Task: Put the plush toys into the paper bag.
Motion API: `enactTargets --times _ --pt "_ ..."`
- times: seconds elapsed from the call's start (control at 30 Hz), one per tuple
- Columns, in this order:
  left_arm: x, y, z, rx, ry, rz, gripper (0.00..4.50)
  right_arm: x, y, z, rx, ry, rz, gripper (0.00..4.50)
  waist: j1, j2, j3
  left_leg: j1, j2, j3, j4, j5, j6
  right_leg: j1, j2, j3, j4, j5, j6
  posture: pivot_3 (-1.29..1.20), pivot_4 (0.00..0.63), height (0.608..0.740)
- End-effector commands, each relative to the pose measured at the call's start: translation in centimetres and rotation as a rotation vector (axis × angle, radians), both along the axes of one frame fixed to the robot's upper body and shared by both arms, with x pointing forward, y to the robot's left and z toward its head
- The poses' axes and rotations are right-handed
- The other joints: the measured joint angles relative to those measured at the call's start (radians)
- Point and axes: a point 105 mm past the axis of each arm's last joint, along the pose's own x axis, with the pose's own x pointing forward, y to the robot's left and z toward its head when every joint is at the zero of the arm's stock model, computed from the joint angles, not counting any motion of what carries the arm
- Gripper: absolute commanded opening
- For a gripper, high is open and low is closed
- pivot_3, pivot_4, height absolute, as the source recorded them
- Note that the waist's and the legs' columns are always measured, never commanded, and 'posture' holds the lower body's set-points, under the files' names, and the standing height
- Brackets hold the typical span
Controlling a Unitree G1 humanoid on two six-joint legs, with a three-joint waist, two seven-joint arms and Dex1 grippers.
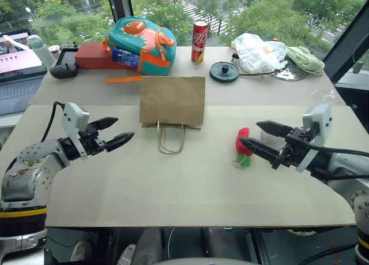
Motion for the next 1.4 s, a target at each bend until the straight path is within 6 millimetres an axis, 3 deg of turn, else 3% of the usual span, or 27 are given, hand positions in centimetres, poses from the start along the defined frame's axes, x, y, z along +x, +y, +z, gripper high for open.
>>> enactTargets --times 0.03,0.23,0.37,0.43,0.57,0.73,0.83,0.97,1.23,1.4 --pt "0.0 0.1 1.4 -0.020 -0.058 -0.003 4.50 -0.2 0.3 1.0 0.000 -0.062 0.010 4.46 0.000 0.000 0.000 0.000 0.000 0.000 0.000 0.000 0.000 0.000 0.000 0.000 0.000 0.000 0.000 0.00 0.150 0.739" --pt "0.0 -0.2 1.1 -0.004 -0.053 -0.024 4.50 -0.3 0.5 0.8 0.001 -0.056 0.011 4.46 0.000 0.000 0.000 0.000 0.000 0.000 0.000 0.000 0.000 0.000 0.000 0.000 0.000 0.000 0.000 0.00 0.150 0.739" --pt "0.3 -1.1 -0.1 0.165 -0.097 -0.185 4.50 -0.5 0.8 0.7 0.007 -0.050 0.010 4.46 0.001 0.000 0.000 0.000 0.000 0.000 0.000 0.000 0.000 0.000 0.000 0.000 0.000 0.000 0.000 0.00 0.150 0.739" --pt "1.0 -1.4 -0.6 0.330 -0.197 -0.269 4.50 -0.5 1.0 0.7 0.007 -0.049 0.012 4.46 0.004 0.000 0.000 0.000 0.000 0.000 0.000 0.000 0.000 0.000 0.001 0.000 0.001 0.000 0.000 0.00 0.150 0.739" --pt "3.5 -2.7 0.3 0.546 -0.430 -0.364 4.50 -0.6 1.3 0.6 -0.002 -0.055 0.003 4.46 0.013 0.000 0.000 0.000 0.000 0.000 0.001 0.000 0.000 0.001 0.001 0.000 0.000 0.000 -0.001 0.00 0.150 0.739" --pt "6.1 -5.3 1.1 0.663 -0.646 -0.452 4.50 -1.1 1.6 0.6 0.001 -0.063 -0.015 4.46 0.027 0.000 0.000 -0.001 -0.001 0.000 0.002 0.000 0.000 0.001 0.001 0.000 -0.001 0.001 -0.001 0.00 0.150 0.739" --pt "6.6 -6.8 0.1 0.756 -0.728 -0.517 4.50 -1.5 1.8 0.6 -0.002 -0.069 -0.025 4.46 0.028 0.000 0.000 -0.003 -0.001 0.000 0.002 0.000 0.001 0.000 0.000 0.000 -0.001 0.000 0.000 0.00 0.150 0.739" --pt "7.2 -7.9 -0.9 0.791 -0.743 -0.549 4.50 -1.8 2.1 1.0 -0.003 -0.084 -0.037 4.46 0.022 0.000 0.000 -0.004 -0.001 0.000 0.002 -0.001 0.001 0.000 0.001 0.000 0.000 0.001 0.000 0.00 0.150 0.739" --pt "8.1 -8.9 -0.4 0.759 -0.780 -0.508 4.50 -2.2 2.3 1.3 -0.001 -0.098 -0.060 4.46 0.024 0.000 0.000 -0.003 -0.001 -0.001 0.006 -0.001 0.001 0.000 0.001 0.000 0.003 0.000 0.000 0.00 0.150 0.739" --pt "8.0 -9.1 -0.3 0.735 -0.780 -0.513 3.26 -2.3 2.3 1.2 0.002 -0.092 -0.066 4.50 0.024 0.000 0.000 -0.003 -0.001 -0.001 0.006 -0.001 0.001 0.000 0.001 0.000 0.003 0.000 0.000 0.00 0.150 0.739"
